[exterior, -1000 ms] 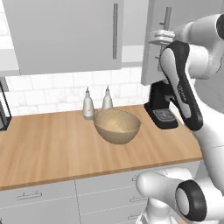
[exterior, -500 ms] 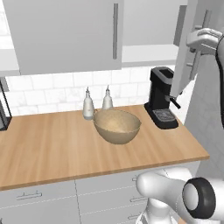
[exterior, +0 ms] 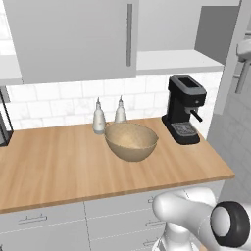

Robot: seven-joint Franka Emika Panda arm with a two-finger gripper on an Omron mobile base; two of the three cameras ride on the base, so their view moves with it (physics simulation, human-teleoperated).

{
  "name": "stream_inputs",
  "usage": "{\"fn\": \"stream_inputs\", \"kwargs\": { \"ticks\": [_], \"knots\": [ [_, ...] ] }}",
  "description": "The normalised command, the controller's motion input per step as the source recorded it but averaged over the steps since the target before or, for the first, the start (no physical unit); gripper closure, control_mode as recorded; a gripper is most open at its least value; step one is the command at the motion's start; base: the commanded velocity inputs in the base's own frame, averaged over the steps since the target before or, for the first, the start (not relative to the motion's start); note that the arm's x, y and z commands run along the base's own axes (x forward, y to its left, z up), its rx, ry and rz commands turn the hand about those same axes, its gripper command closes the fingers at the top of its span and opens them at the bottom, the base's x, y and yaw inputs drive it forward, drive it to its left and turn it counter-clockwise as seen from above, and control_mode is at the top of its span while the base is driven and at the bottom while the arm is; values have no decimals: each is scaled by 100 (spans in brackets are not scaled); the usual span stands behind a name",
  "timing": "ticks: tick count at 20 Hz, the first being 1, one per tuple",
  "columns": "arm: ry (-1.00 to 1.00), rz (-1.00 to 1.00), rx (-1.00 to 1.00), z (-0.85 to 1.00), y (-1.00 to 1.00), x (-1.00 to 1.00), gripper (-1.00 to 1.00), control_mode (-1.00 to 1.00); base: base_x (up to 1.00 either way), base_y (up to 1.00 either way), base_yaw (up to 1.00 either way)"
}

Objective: Open the cabinet, pick up the bread from the cabinet and place it in the basket. Then move the basket to the dining counter.

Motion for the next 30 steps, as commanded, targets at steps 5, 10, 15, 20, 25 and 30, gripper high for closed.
{"fn": "stream_inputs", "kwargs": {
  "ticks": [5, 10, 15, 20, 25, 30],
  "knots": [
    [-27, 4, 0, 0, 4, -20, -100, -100, 0, 0, 0],
    [-23, 12, 3, 0, -2, -8, -100, -100, 0, 0, 0],
    [-1, -9, -11, 1, 0, -70, -100, -100, 0, 0, 0],
    [1, -21, -28, 3, 24, -65, -100, -100, 0, 0, 0],
    [14, -27, -54, 0, 90, -3, -100, -100, 0, 0, 0],
    [18, -18, -68, 0, 91, 8, -100, -100, 0, 0, 0]
  ]
}}
